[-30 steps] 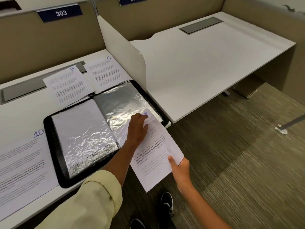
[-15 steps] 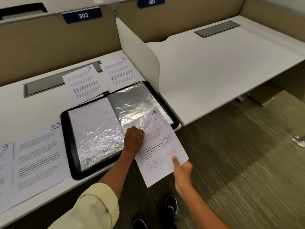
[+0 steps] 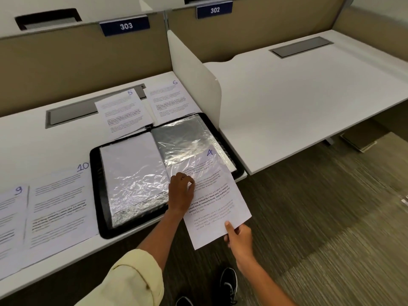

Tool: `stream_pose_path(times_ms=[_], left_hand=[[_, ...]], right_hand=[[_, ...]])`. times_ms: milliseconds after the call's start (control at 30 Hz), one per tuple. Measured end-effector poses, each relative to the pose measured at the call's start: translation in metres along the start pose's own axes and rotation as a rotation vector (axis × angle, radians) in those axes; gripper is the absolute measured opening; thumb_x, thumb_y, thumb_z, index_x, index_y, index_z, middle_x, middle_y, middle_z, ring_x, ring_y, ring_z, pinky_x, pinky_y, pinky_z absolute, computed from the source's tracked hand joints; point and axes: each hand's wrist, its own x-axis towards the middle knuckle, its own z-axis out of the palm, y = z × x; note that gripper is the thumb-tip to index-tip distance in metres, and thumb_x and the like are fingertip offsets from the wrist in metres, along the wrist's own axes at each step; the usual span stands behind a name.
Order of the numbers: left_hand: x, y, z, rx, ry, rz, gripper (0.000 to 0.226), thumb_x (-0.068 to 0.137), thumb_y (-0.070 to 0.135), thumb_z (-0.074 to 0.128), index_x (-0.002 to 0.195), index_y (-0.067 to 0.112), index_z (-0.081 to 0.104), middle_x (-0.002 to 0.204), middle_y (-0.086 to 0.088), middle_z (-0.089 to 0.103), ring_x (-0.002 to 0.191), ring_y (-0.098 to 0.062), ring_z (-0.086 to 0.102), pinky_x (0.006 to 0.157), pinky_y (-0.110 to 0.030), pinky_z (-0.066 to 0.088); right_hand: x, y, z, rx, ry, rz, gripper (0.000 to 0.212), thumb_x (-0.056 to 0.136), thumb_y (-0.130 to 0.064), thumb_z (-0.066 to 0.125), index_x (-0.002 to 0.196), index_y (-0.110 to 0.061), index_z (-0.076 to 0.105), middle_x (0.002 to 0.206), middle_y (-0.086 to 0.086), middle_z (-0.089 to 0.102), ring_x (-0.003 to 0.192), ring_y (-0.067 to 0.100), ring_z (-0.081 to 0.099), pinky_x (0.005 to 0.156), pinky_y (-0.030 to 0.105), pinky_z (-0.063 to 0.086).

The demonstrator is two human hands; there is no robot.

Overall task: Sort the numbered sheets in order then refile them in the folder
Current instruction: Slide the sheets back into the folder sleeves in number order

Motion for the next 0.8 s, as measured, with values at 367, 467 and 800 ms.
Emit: stream_pose_path(times_ms=[367, 467, 800], left_hand=[[-0.004, 0.017, 0.008, -0.161, 0.035, -0.101, 0.015, 0.088, 0.006, 0.063, 0.084, 0.021, 0.059, 0.108, -0.004, 0.061, 0.104, -0.023, 0.056, 0.091, -0.043, 0.049], [-0.004, 0.017, 0.007, -0.142, 0.037, -0.110, 0.016, 0.088, 0.008, 0.062, 0.085, 0.023, 0.057, 0.112, -0.004, 0.061, 0.105, -0.023, 0.057, 0.090, -0.045, 0.050], [-0.006, 0.023, 0.012, -0.135, 0.064, -0.164, 0.014, 0.090, 0.006, 0.061, 0.090, 0.019, 0.057, 0.110, 0.004, 0.059, 0.102, -0.012, 0.055, 0.092, -0.033, 0.049]], right_hand=[[0.030, -0.052, 0.027, 0.083, -0.104, -0.060, 0.013, 0.099, -0.013, 0.058, 0.111, -0.014, 0.061, 0.099, 0.007, 0.070, 0.078, 0.016, 0.075, 0.063, 0.025, 0.059], [0.031, -0.051, 0.025, 0.112, -0.127, -0.040, 0.016, 0.098, -0.013, 0.059, 0.114, -0.012, 0.062, 0.101, 0.009, 0.071, 0.081, 0.013, 0.075, 0.064, 0.022, 0.058], [0.055, -0.067, 0.030, 0.020, -0.139, -0.045, 0.005, 0.097, -0.012, 0.061, 0.097, -0.014, 0.065, 0.090, 0.007, 0.071, 0.080, 0.016, 0.073, 0.069, 0.025, 0.060]])
